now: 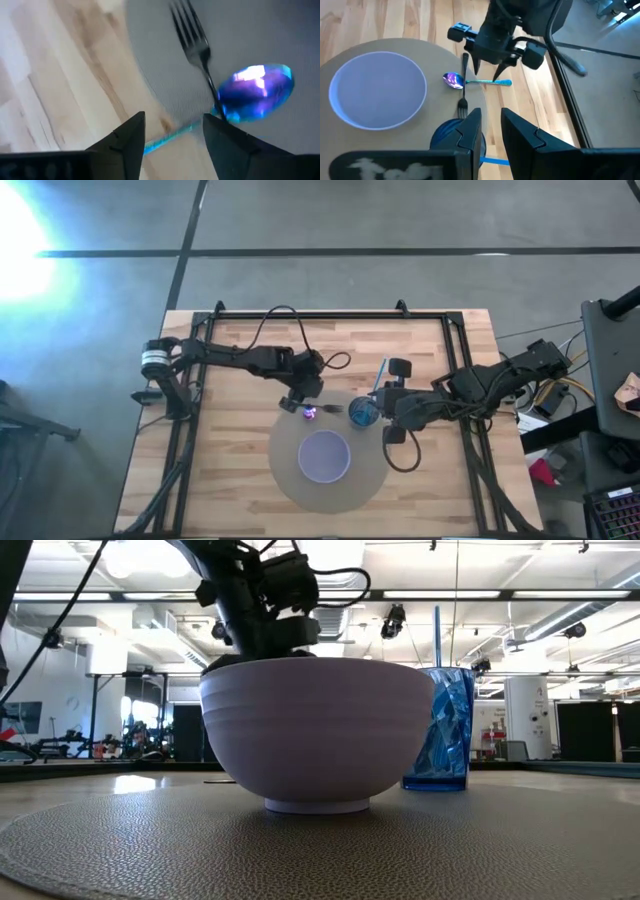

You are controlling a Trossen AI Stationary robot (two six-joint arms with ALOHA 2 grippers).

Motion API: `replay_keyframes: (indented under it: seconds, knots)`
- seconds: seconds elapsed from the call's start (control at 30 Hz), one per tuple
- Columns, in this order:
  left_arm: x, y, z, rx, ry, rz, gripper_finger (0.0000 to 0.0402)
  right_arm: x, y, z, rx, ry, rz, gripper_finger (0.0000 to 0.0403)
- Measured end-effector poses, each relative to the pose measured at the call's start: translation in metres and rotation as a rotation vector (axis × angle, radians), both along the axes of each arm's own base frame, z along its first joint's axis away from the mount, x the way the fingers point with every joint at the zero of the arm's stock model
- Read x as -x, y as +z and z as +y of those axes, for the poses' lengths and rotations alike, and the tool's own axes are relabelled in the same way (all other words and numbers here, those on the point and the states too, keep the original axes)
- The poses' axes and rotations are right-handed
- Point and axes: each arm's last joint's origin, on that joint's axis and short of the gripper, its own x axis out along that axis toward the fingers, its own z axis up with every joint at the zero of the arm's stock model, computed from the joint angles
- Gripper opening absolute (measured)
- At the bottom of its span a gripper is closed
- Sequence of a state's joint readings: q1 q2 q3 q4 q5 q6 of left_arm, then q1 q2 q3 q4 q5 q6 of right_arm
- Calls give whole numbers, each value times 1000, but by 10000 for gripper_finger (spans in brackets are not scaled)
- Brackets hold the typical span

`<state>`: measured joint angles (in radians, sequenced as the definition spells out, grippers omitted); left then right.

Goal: Pick & Place Utensil
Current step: Put the fork into the bowl

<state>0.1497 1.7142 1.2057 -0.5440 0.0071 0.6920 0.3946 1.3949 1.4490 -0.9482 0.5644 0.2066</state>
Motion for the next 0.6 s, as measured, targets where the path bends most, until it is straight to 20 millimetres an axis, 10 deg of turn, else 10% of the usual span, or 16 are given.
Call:
replay_keyframes:
  seconds: [0.6]
  knots:
    - [5,-4,5,-76,-149,72,151,2,-4,0,-5,14,42,68]
